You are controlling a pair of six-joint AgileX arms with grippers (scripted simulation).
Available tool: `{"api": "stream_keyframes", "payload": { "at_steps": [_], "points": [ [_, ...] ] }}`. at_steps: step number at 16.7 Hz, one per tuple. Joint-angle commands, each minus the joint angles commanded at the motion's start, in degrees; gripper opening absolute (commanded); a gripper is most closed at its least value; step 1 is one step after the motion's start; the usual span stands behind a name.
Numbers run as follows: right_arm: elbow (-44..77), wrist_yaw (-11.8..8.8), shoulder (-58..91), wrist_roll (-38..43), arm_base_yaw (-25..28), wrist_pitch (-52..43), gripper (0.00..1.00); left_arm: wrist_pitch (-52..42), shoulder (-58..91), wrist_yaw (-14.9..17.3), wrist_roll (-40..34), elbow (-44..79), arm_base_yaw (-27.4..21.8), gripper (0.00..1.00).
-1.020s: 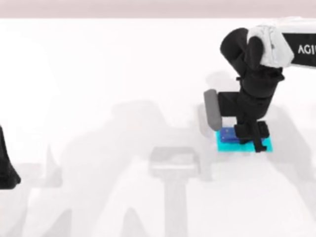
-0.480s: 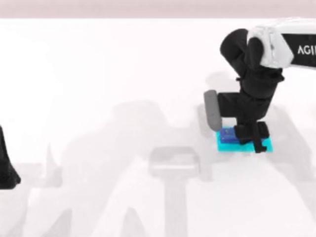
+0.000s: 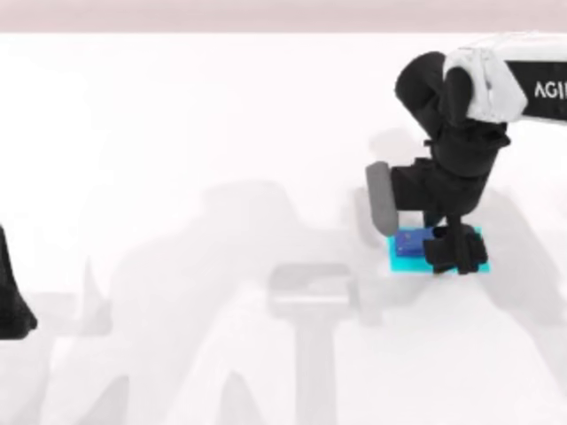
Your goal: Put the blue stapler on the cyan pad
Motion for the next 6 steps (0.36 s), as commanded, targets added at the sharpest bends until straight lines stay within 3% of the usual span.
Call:
{"api": "stream_keyframes", "payload": {
  "at_steps": [6],
  "points": [
    [0.0, 0.0, 0.0, 0.0, 0.0, 0.0, 1.0, 0.0, 0.0, 0.0, 0.0, 0.0, 0.0, 1.0]
  ]
}}
